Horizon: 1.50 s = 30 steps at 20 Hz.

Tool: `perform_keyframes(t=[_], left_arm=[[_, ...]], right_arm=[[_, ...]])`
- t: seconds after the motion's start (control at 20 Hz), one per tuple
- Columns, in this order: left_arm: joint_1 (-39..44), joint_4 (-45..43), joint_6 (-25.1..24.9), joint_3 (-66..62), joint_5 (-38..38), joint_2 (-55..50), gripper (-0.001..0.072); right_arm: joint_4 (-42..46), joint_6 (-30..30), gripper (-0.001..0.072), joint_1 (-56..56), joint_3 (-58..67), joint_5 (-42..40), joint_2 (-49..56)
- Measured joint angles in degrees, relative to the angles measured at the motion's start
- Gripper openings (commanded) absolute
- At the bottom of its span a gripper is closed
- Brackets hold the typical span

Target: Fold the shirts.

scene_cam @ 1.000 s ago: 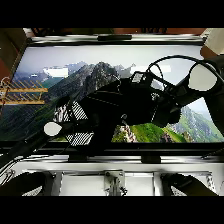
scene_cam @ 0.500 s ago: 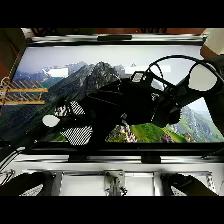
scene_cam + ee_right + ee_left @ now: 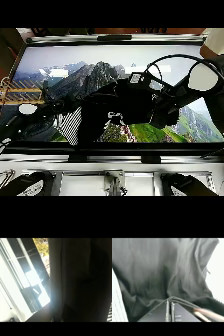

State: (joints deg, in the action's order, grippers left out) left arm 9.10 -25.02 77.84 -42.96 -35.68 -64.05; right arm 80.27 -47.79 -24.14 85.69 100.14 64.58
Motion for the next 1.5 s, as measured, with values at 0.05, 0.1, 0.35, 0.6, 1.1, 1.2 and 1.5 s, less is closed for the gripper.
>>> perform_keyframes(t=[0.05, 0.1, 0.35, 0.6, 1.1, 1.2, 1.5], left_arm=[[-0.26, -0.02, -0.57, -0.68, -0.31, -0.02, 0.0050], [-0.46, -0.07, -0.96, -1.22, -0.55, 0.00, 0.0050], [-2.10, 0.00, -2.05, -2.43, -1.77, 0.22, 0.0050], [-3.80, -0.13, -3.87, -3.48, -4.55, 2.56, 0.0050], [4.07, -0.13, -9.88, -25.49, -7.43, 6.88, 0.0048], [5.22, -0.20, -10.60, -32.65, -7.61, 6.99, 0.0048], [6.34, -4.20, -10.43, -48.35, -8.46, 7.04, 0.0048]], right_arm=[[0.04, 0.02, 0.0062, 0.00, 0.00, 0.02, 0.00], [0.07, 0.07, 0.0062, 0.00, 0.00, 0.04, 0.00], [0.20, 0.33, 0.0062, 0.00, -0.15, 0.81, 0.00], [-0.09, -1.99, 0.0062, 0.02, -4.00, -0.28, 0.00], [-9.51, -8.74, 0.0062, 0.02, -5.33, -12.83, -0.02], [-10.99, -9.51, 0.0061, 0.02, -3.56, -15.58, -0.02], [-12.44, -10.32, 0.0062, 0.02, 5.90, -20.79, -0.02]])
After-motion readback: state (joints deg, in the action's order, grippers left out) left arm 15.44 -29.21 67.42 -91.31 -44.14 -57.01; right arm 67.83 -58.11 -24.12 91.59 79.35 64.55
